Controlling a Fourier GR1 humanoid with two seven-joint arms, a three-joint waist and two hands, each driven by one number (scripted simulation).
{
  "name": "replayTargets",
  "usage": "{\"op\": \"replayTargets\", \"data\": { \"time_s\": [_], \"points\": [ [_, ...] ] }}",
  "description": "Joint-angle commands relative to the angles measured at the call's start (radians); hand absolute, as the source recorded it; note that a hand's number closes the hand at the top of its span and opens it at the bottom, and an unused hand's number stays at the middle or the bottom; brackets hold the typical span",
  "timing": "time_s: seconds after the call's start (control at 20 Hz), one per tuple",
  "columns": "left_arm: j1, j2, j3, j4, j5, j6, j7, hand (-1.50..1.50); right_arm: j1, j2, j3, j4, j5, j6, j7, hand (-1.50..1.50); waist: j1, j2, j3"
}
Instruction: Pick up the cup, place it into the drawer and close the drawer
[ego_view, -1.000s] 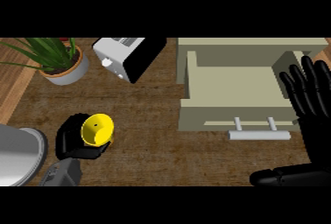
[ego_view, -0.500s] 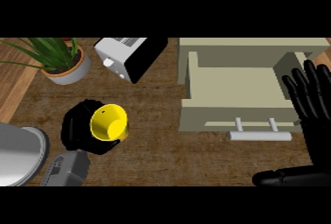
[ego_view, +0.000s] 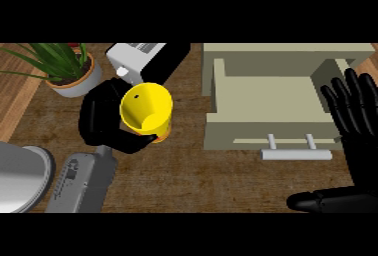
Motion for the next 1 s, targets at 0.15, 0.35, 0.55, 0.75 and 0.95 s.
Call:
{"op": "replayTargets", "data": {
  "time_s": [0.15, 0.35, 0.55, 0.75, 0.95],
  "points": [
    [-0.139, -0.010, -0.026, -0.099, -0.022, 0.120, 0.172, 1.50, -0.044, -0.027, -0.023, -0.017, -0.011, -0.014, 0.073, -1.50, -0.003, 0.001, -0.001],
    [-0.322, -0.010, -0.058, 0.080, -0.055, 0.213, 0.154, 1.50, 0.038, 0.005, 0.015, -0.031, 0.004, 0.017, -0.022, -1.50, -0.017, 0.004, 0.000],
    [-0.412, -0.010, -0.075, 0.099, -0.061, 0.268, 0.217, 1.50, -0.007, -0.008, -0.002, -0.001, -0.005, 0.006, 0.018, -1.50, -0.012, 0.003, -0.001],
    [-0.524, -0.010, -0.052, 0.204, -0.053, 0.291, 0.234, 1.50, -0.029, -0.007, -0.011, -0.029, 0.001, -0.024, 0.053, -1.50, -0.014, 0.004, -0.001],
    [-0.596, -0.010, -0.094, 0.204, -0.074, 0.339, 0.324, 1.50, 0.042, 0.000, -0.004, 0.019, 0.000, 0.025, -0.030, -1.50, -0.013, 0.002, 0.000]
  ]
}}
